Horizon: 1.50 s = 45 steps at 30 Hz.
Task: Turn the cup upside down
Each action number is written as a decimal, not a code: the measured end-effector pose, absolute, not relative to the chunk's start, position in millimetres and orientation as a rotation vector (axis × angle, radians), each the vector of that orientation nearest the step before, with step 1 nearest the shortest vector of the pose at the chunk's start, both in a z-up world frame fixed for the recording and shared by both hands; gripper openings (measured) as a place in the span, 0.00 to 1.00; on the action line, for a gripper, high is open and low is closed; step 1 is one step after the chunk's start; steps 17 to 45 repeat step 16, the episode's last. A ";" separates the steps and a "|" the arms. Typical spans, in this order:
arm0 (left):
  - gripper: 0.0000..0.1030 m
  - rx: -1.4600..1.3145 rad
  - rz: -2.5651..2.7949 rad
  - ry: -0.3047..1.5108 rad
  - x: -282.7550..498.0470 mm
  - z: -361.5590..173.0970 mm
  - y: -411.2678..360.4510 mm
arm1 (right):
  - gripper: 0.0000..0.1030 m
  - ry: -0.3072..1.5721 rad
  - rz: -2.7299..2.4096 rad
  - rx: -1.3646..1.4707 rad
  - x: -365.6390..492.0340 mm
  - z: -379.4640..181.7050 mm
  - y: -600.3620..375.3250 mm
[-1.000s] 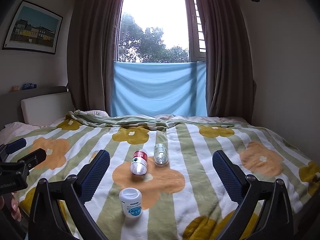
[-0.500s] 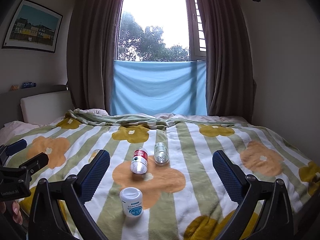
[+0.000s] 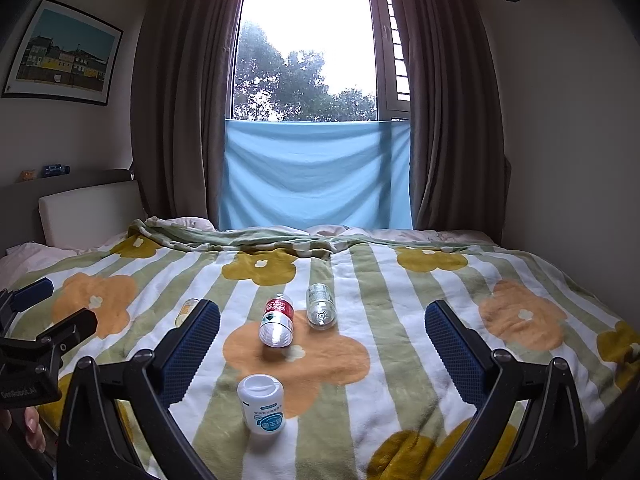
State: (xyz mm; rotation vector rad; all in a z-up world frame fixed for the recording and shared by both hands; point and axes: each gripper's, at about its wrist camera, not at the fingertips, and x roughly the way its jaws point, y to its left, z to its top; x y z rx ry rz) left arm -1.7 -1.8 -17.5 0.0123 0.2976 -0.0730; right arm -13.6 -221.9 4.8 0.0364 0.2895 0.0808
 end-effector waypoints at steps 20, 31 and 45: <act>1.00 0.030 -0.053 0.257 -5.5 -15.3 -3.4 | 1.00 0.302 0.078 0.039 -14.8 -5.0 -220.0; 1.00 0.030 -0.053 0.257 -5.5 -15.3 -3.4 | 1.00 0.302 0.078 0.039 -14.8 -5.0 -220.0; 1.00 0.030 -0.053 0.257 -5.5 -15.3 -3.4 | 1.00 0.302 0.078 0.039 -14.8 -5.0 -220.0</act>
